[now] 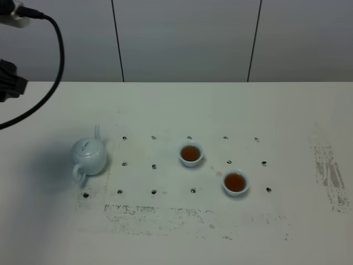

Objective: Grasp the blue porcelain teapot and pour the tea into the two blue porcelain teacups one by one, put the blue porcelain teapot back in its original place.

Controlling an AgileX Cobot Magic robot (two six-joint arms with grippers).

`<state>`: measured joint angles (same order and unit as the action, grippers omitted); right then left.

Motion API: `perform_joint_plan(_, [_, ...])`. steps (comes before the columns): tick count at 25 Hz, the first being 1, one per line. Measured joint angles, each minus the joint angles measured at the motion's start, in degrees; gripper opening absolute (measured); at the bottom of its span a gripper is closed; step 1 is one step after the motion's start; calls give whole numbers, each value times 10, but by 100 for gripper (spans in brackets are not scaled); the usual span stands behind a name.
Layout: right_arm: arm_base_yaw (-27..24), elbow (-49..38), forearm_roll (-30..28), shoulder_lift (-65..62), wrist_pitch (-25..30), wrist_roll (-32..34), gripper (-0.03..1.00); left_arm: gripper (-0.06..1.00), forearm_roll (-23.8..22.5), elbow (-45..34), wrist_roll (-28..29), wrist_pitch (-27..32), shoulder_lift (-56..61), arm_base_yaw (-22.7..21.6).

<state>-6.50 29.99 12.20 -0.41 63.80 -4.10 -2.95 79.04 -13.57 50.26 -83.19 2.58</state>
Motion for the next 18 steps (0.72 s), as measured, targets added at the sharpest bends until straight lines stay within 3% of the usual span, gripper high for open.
perform_joint_plan(4, [10, 0, 0, 0, 0, 0, 28, 68, 18, 4, -49, 27, -3, -77])
perform_joint_plan(8, [30, 0, 0, 0, 0, 0, 28, 68, 65, 4, -77, 32, -3, -140])
perform_joint_plan(11, [36, 0, 0, 0, 0, 0, 28, 68, 95, 4, -93, 47, 0, -157])
perform_joint_plan(18, [39, 0, 1, 0, 0, 0, 28, 68, 101, 4, -96, 74, 104, -158])
